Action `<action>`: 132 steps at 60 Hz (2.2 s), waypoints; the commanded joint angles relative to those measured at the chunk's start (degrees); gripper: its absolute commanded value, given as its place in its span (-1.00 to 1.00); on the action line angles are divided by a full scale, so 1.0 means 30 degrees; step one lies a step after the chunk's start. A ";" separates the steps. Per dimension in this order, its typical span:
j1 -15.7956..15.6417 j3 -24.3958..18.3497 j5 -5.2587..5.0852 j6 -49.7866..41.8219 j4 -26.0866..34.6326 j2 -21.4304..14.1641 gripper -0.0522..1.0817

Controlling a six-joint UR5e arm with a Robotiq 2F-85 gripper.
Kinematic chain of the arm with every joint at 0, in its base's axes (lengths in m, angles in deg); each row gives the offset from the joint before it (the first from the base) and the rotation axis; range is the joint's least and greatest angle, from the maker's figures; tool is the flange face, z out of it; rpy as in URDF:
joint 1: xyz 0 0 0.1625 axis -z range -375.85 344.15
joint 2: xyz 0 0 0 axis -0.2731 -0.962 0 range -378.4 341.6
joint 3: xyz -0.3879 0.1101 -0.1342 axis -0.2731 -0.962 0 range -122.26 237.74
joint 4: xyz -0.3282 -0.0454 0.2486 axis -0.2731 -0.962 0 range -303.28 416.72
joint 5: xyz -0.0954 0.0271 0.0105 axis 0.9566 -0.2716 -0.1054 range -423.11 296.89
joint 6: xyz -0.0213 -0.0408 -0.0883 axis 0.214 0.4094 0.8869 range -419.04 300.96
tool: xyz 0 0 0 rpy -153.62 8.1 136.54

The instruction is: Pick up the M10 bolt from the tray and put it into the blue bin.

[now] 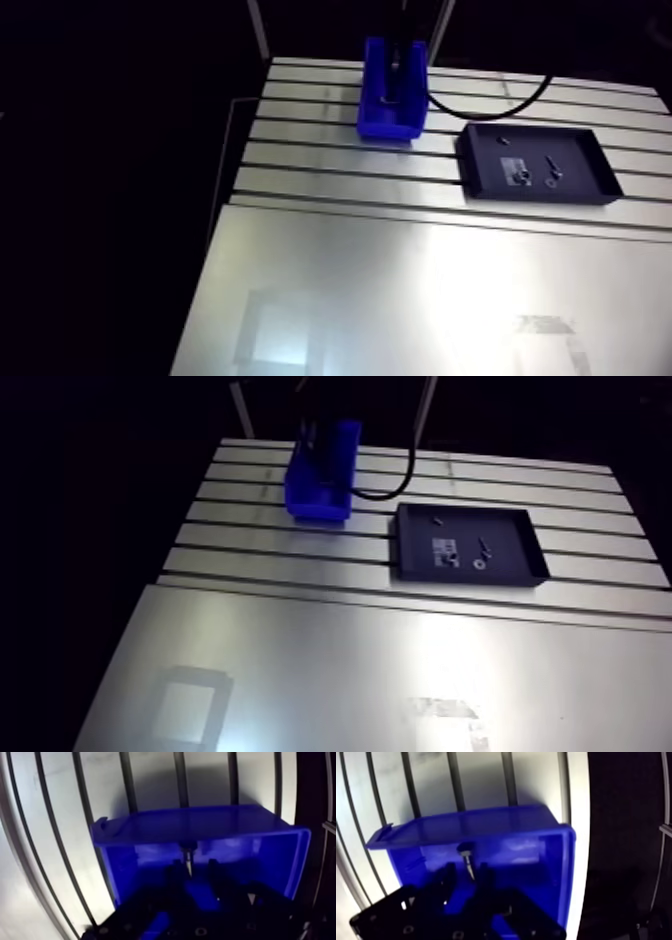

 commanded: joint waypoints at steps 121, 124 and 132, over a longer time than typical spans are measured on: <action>0.3409 -0.1063 -0.0252 -2.4598 1.0561 -0.9673 -0.90; 0.3419 -0.1088 -0.0252 -2.4598 1.0586 -0.9819 -0.90; 0.3420 -0.1337 -0.0307 -2.4680 1.0719 -1.0297 -0.90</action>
